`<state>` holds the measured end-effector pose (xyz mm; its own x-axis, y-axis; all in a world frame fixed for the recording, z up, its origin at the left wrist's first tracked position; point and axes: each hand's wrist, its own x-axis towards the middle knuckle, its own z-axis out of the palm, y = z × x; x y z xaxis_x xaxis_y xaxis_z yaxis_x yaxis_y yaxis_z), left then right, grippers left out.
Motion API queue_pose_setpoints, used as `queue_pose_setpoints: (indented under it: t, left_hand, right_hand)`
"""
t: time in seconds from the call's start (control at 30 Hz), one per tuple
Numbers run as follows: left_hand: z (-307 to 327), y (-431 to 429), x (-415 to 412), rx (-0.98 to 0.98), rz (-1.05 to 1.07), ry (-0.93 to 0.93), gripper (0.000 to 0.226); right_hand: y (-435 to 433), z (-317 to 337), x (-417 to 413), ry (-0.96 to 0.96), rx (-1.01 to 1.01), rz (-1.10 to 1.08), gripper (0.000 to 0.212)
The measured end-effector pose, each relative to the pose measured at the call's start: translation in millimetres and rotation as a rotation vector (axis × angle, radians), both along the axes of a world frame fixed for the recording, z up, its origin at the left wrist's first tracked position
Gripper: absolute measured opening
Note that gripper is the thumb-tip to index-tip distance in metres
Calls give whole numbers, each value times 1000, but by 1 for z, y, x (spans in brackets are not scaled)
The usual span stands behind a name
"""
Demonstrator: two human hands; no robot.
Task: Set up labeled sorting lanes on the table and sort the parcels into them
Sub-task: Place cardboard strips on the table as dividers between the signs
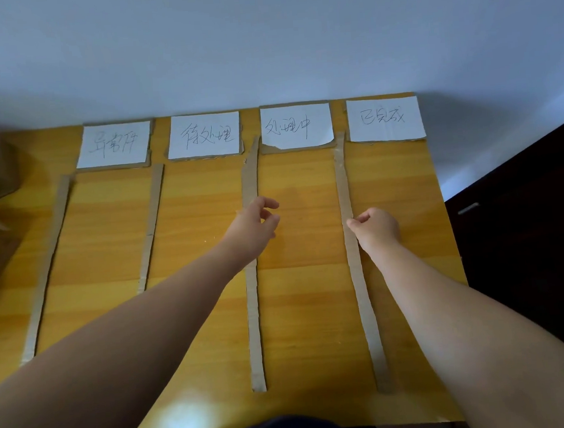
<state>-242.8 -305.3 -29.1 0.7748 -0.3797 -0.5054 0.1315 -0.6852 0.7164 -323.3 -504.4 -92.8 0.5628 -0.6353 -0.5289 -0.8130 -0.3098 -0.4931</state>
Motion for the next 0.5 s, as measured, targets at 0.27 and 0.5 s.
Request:
queue_pose_setpoints:
  t: [0.27,0.5]
  left_hand:
    - [-6,3,3,11,37,20,26]
    - [-8,16,3,11,60,9,26]
  right_hand:
    - [2,3,4,142,-151,111,20]
    - [4,8,1,148,-220,124,27]
